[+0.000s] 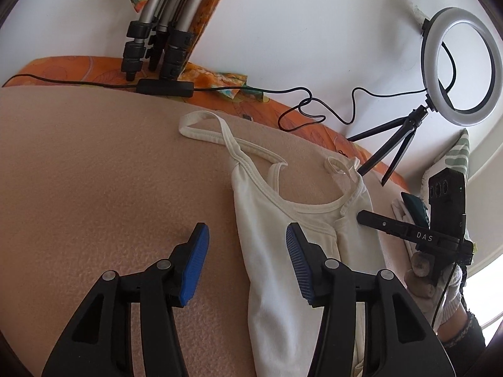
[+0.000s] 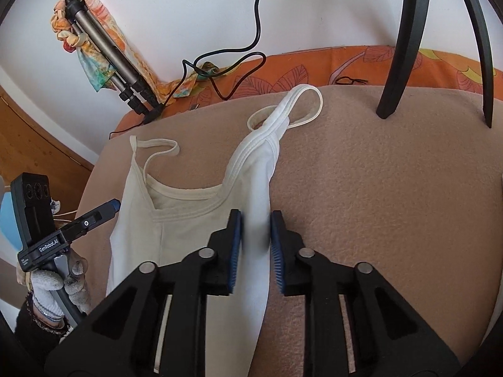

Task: Fold small clothes
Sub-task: 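Grasp the camisole straps with the right tool while the left tool grasps them too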

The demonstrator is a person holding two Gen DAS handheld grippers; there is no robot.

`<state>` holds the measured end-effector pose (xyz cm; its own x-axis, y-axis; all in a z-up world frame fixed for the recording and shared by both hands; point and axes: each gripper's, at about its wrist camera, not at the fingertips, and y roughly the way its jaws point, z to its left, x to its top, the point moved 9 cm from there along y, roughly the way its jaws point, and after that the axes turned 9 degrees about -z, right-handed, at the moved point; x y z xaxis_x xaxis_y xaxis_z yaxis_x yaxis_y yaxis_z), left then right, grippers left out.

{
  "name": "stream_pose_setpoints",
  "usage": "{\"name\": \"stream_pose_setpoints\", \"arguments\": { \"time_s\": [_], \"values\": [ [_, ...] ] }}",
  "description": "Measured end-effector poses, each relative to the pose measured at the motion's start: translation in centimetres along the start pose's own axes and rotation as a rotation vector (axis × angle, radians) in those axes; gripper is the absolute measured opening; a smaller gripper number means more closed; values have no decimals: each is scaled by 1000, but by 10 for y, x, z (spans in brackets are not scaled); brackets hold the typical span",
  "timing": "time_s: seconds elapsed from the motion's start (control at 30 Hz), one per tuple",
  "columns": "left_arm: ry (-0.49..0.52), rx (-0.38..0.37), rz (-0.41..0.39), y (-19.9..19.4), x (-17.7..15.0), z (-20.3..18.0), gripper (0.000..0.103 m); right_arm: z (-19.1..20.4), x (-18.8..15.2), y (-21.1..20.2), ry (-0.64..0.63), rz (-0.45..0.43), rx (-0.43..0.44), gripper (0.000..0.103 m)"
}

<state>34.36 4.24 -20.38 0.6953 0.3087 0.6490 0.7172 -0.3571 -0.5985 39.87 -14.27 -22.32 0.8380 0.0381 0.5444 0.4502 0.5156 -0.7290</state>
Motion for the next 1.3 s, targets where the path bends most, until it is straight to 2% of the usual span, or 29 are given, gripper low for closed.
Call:
{"name": "stream_pose_setpoints", "arguments": {
  "time_s": [0.3,0.37,0.47,0.53,0.63,0.77,1.03,1.3],
  "values": [
    [-13,-14,0,18,7,-2,50,-16,17,4,17,-3,12,15],
    [-7,-9,0,22,9,-3,47,-15,20,5,26,-3,17,15],
    [-3,5,-1,28,11,-4,33,-13,23,7,17,-7,15,15],
    [4,19,7,34,12,-4,10,-11,25,8,10,-8,15,15],
    [-5,12,-4,38,13,-3,3,-9,26,8,-6,-7,4,12],
    [-39,-21,-37,33,18,-5,0,-7,28,7,-22,-9,-15,7],
    [-57,-87,-108,7,30,-17,0,10,41,-17,-29,-66,14,5],
    [-5,-117,-151,-28,34,-37,0,37,50,-56,-55,-125,53,5]
  ]
}}
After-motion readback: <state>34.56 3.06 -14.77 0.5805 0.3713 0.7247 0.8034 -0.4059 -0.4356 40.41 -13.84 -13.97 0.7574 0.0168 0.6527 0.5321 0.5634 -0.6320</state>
